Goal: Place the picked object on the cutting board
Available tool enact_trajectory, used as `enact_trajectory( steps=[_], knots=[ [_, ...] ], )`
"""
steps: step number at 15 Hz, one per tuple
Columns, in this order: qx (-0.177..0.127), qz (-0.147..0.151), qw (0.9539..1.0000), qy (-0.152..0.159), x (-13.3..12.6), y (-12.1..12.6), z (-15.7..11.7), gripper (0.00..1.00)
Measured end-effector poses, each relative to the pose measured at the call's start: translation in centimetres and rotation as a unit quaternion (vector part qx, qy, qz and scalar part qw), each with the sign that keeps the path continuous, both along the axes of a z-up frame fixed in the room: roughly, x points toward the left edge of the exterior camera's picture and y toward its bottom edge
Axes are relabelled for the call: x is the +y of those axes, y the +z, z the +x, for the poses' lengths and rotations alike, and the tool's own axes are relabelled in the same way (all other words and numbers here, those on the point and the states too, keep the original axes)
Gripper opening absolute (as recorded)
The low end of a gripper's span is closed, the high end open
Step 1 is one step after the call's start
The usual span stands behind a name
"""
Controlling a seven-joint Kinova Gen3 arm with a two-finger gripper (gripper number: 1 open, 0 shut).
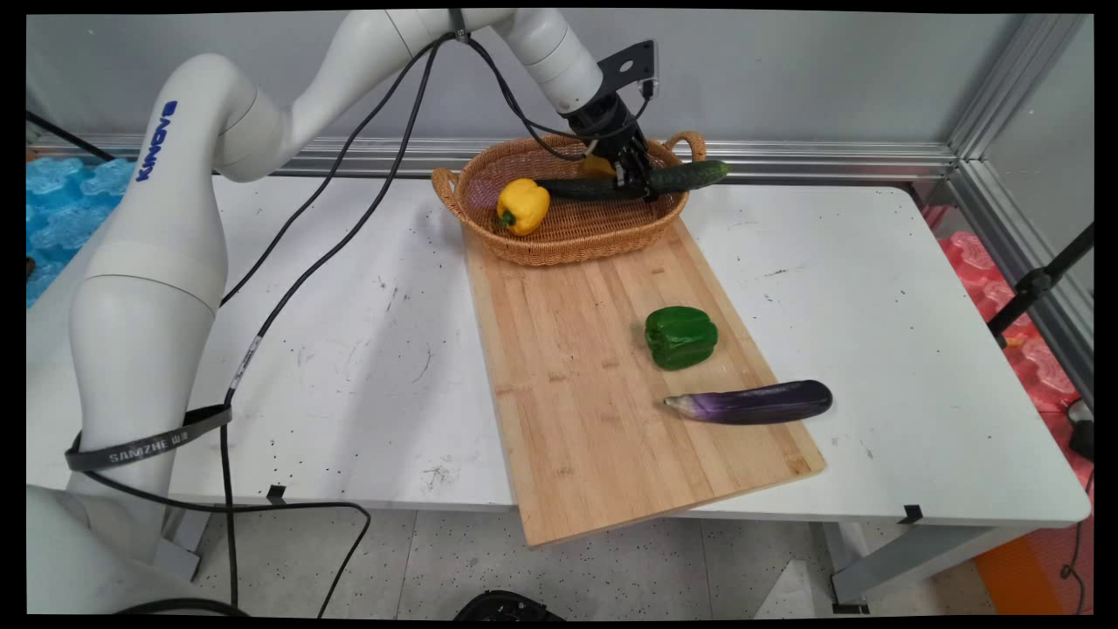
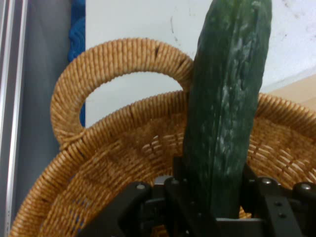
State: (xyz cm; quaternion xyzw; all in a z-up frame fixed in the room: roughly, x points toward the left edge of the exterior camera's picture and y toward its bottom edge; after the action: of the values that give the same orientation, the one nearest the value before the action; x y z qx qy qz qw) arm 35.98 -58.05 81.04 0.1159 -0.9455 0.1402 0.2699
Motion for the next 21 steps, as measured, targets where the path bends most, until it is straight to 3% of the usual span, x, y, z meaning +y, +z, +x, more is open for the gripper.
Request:
enact_trajectory(
  steps=[7, 11, 17, 21],
  knots=[
    [0.000, -0.021, 0.9997, -0.008, -0.4, 3.0, -1.2, 0.00],
    [0.000, -0.027, 0.9996, 0.007, 0.0, 5.7, -2.6, 0.00],
    [0.004, -0.005, 0.9989, 0.046, 3.0, 9.6, -6.7, 0.00],
    [0.000, 0.017, 0.9984, 0.054, 5.5, 11.3, -10.0, 0.00]
  ],
)
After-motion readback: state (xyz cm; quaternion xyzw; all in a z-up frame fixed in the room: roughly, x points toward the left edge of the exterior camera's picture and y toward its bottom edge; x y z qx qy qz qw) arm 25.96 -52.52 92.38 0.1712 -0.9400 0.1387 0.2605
